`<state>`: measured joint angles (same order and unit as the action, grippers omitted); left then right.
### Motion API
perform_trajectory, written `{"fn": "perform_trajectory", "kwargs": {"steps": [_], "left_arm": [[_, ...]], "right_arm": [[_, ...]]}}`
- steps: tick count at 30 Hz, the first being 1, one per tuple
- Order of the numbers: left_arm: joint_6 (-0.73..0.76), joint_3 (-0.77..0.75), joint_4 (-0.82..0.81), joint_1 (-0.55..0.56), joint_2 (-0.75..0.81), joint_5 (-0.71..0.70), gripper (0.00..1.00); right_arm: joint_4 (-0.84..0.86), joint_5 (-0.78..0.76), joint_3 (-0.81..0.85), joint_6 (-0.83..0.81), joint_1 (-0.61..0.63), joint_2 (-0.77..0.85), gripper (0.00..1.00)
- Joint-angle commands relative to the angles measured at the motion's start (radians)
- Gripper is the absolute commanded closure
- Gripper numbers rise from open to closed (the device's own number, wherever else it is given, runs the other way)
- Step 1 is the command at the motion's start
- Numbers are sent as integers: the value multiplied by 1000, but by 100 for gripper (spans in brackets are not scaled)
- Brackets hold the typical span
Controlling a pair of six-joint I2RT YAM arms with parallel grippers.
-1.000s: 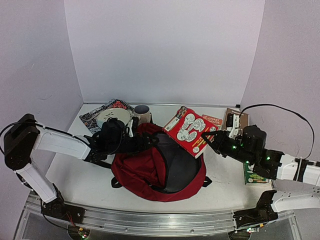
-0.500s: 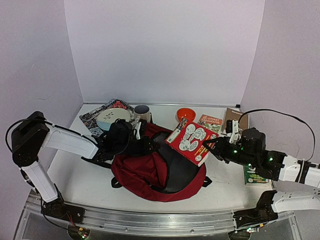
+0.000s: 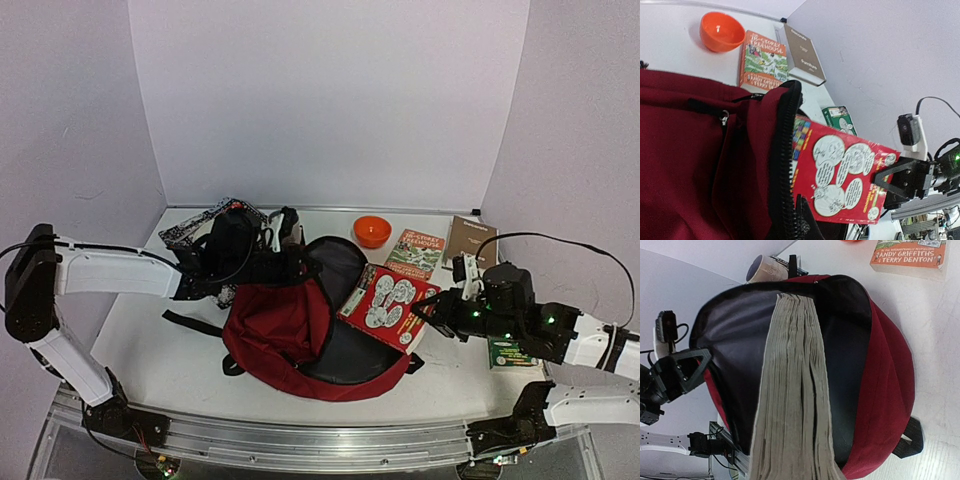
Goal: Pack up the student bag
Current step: Place the book in the largest pocket of the bag.
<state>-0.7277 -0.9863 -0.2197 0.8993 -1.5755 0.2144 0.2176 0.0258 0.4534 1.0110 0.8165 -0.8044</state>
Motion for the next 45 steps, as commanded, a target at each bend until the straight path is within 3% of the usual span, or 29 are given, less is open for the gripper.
{"fn": "perform_trajectory", "kwargs": {"steps": [1,11,28,37,42,45], "left_arm": [[97,-148,92,-8,60,-41,100],[109,-228,125,-8,104,-19,100],[33,-229,80,-2,128,90,100],[-2,-205,51,8,126,114,100],[-9,-179,42,9,135,117,100],[-9,-152,42,9,148,104,100]], "right_arm": [[59,70,27,26,-1,-14,100],[359,137,-33,116,-1,-140,100],[714,204,167,171,0,-603,100],[767,230,345,212,1,-894,100],[763,170,369,219,3,-990,100],[714,156,382,200,3,-1025,90]]}}
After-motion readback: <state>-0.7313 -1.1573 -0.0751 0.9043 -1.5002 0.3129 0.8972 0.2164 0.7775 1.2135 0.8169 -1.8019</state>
